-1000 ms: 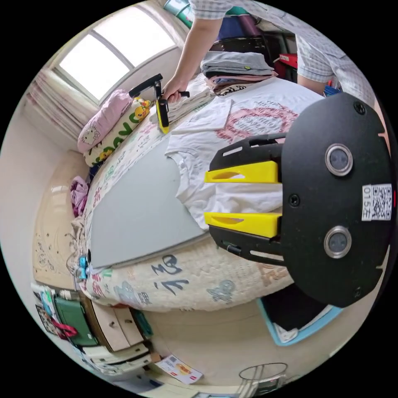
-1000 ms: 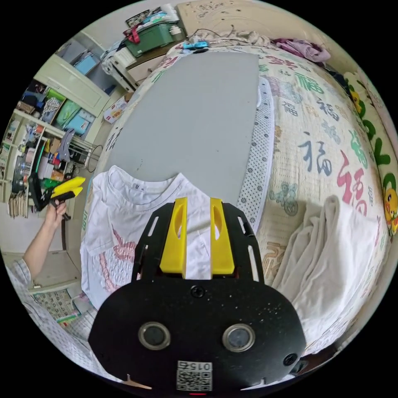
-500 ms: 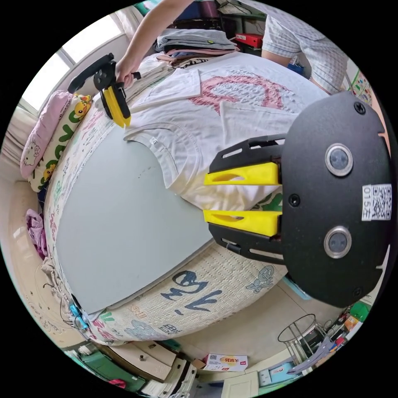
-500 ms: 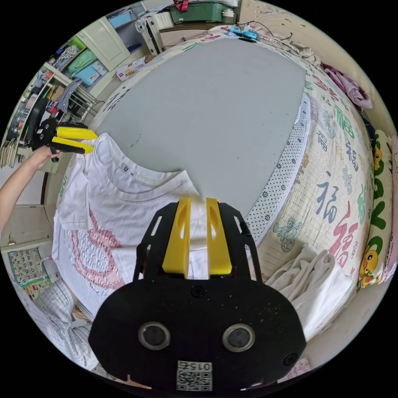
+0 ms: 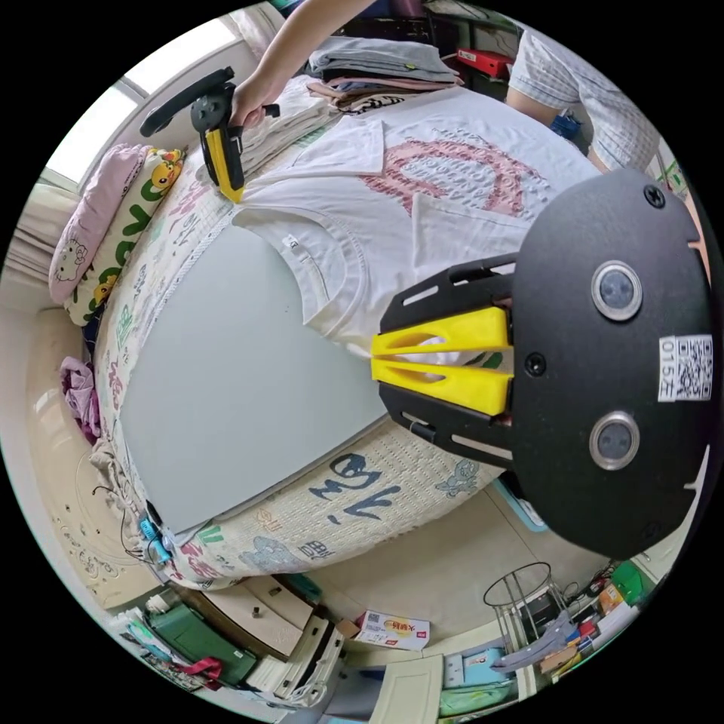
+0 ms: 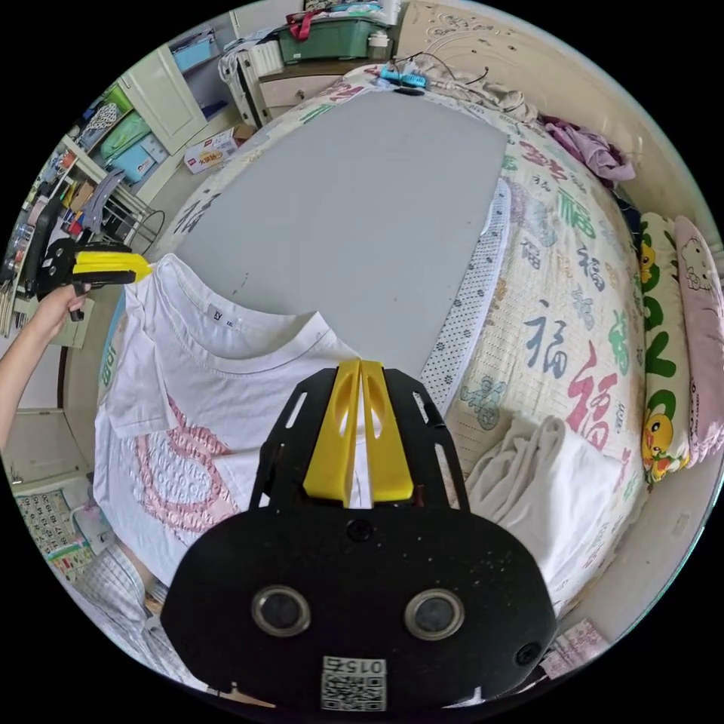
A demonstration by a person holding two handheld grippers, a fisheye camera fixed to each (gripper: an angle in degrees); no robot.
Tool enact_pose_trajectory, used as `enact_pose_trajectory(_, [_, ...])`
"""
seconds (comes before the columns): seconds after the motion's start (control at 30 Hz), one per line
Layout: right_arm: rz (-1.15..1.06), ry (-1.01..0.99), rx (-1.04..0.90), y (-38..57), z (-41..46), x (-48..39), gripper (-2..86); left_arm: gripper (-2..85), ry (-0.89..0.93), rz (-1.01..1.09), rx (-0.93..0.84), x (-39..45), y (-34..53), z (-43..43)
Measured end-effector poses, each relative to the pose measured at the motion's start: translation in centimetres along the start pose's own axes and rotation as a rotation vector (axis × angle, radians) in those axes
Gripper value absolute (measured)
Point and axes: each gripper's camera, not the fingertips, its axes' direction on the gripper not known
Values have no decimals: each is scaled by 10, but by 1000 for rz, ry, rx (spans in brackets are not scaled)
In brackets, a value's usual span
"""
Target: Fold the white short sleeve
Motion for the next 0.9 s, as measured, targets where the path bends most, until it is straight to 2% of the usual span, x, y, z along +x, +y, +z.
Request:
enact_pose_trajectory(0.27, [81, -36, 194, 55, -81, 17, -10, 1, -40, -48, 204, 6, 19, -60])
enact_pose_trajectory(0.4, [10, -157, 218, 160, -106, 4, -10, 1, 48, 32, 281, 41, 92, -79])
enact_pose_trajectory(0.5, [-55, -263, 147, 253, -105, -19, -10, 1, 175, -10, 213, 68, 160, -74])
enact_pose_trajectory(0.63, [19, -409, -40, 368, -75, -46, -10, 1, 308, -27, 95, 117, 249, -51])
enact_pose_trajectory(0.73, [83, -447, -146, 421, -42, -55, -10, 1, 334, -48, -30, 144, 291, -19])
enact_pose_trajectory(0.9, [100, -435, -241, 455, 4, -57, -10, -1, 328, -87, -157, 157, 319, 25])
